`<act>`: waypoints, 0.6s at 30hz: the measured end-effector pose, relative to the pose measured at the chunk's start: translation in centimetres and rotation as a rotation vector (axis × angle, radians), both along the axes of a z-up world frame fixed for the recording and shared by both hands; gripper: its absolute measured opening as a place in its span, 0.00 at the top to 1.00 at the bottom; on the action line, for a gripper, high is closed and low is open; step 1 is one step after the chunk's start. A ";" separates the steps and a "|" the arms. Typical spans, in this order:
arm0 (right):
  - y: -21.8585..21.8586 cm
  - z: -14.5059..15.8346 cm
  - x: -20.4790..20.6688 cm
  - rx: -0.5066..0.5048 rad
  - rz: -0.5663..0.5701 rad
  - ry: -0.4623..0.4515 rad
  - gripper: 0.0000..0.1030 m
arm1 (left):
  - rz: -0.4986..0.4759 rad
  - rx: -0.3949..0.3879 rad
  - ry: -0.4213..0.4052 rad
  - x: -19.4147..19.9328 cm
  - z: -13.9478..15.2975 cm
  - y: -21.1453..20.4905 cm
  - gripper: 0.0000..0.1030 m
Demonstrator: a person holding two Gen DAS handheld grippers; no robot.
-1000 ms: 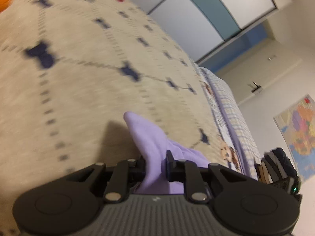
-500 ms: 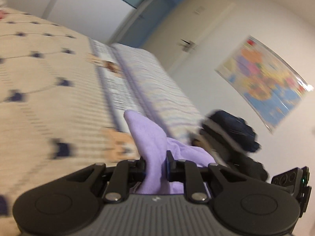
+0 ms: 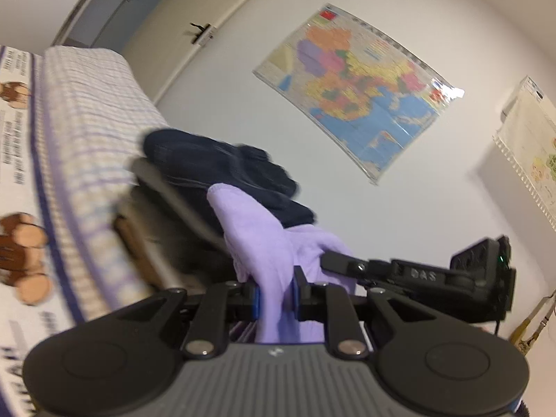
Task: Fold clothes
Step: 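Carry the shirt with the left gripper onto the clothes stack and release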
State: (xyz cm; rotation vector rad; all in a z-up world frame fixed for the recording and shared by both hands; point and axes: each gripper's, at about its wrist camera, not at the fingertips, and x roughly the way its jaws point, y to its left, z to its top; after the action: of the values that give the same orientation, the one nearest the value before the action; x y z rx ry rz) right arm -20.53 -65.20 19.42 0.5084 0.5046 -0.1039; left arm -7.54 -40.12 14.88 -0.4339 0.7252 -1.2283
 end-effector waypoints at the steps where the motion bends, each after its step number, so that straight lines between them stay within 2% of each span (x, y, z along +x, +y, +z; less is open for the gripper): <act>1: -1.3 0.3 -0.2 -0.011 -0.006 0.017 0.87 | -0.006 -0.002 0.002 -0.6 0.0 -1.4 0.84; 4: -4.4 0.5 -0.3 -0.050 -0.031 0.075 0.86 | -0.024 0.009 0.008 -2.0 -0.5 -5.4 0.84; 7: -7.2 0.2 0.0 -0.093 -0.059 0.136 0.86 | -0.030 0.061 -0.006 -3.2 -1.7 -8.8 0.83; 10: -8.5 -1.6 0.8 -0.152 -0.119 0.214 0.84 | 0.026 0.158 -0.074 -3.9 -3.1 -10.4 0.81; 11: -8.6 -2.4 1.3 -0.170 -0.151 0.238 0.83 | 0.057 0.186 -0.105 -4.1 -3.4 -10.5 0.79; 12: -8.6 -3.1 1.6 -0.196 -0.195 0.254 0.80 | 0.088 0.208 -0.137 -4.3 -3.5 -10.4 0.71; 13: -8.7 -3.5 1.6 -0.227 -0.241 0.255 0.72 | 0.111 0.218 -0.164 -4.3 -3.6 -10.0 0.60; 14: -8.5 -3.6 1.3 -0.255 -0.271 0.235 0.65 | 0.133 0.216 -0.200 -4.3 -3.5 -9.4 0.58; 18: -7.0 -3.2 -0.8 -0.361 -0.335 0.132 0.63 | 0.197 0.153 -0.362 -4.8 -2.0 -7.0 0.56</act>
State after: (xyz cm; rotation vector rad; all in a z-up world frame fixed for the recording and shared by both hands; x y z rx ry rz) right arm -21.33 -72.25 16.20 0.2281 0.5124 -0.5427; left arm -12.31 -47.15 12.92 -0.1448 0.4495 -1.0212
